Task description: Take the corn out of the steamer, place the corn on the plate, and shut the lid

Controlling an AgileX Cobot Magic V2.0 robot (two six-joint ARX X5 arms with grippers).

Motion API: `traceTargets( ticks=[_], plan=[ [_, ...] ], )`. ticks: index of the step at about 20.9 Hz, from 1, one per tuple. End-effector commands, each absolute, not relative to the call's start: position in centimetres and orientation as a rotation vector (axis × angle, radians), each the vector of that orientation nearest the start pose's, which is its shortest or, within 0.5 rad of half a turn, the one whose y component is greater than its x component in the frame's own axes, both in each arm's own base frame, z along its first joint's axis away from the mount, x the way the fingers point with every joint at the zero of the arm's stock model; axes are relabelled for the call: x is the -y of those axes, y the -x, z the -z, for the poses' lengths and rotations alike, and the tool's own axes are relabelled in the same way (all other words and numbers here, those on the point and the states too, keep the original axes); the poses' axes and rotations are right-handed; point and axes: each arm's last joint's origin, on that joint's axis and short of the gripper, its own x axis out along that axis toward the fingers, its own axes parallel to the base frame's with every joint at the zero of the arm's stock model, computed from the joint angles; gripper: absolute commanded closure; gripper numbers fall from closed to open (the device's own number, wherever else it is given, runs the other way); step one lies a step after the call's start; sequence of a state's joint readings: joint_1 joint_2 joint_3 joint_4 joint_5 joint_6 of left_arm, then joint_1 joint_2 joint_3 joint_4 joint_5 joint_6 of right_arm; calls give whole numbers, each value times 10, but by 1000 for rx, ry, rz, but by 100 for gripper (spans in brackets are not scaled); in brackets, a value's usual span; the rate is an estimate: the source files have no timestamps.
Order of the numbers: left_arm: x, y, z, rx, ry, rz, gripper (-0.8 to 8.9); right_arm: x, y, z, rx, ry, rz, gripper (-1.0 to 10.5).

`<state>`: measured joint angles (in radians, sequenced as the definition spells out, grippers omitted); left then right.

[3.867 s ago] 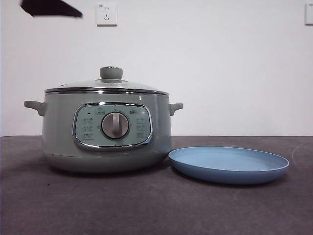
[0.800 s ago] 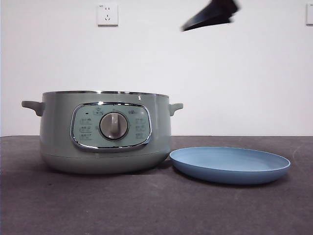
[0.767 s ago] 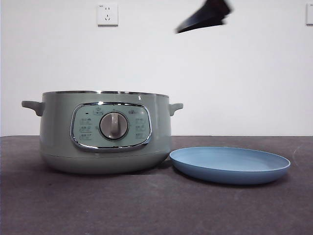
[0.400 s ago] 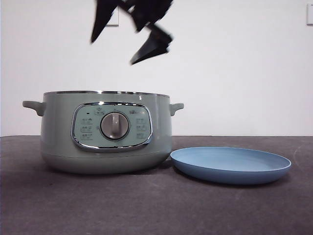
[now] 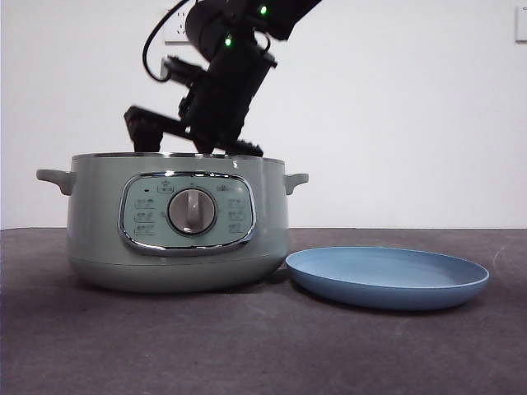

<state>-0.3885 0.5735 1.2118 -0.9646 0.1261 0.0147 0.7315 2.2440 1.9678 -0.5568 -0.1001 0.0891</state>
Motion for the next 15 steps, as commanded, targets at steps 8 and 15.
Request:
traceTargets(
  ticks=[8,15],
  plan=[
    [22,-42,-415,-270,-47,523,826,-355,-368,-190,-901,248,-713,956],
    [22,-42,-415,-271,-47,523,826,-339,-353,-279,-709,203,-709,958]
  ],
)
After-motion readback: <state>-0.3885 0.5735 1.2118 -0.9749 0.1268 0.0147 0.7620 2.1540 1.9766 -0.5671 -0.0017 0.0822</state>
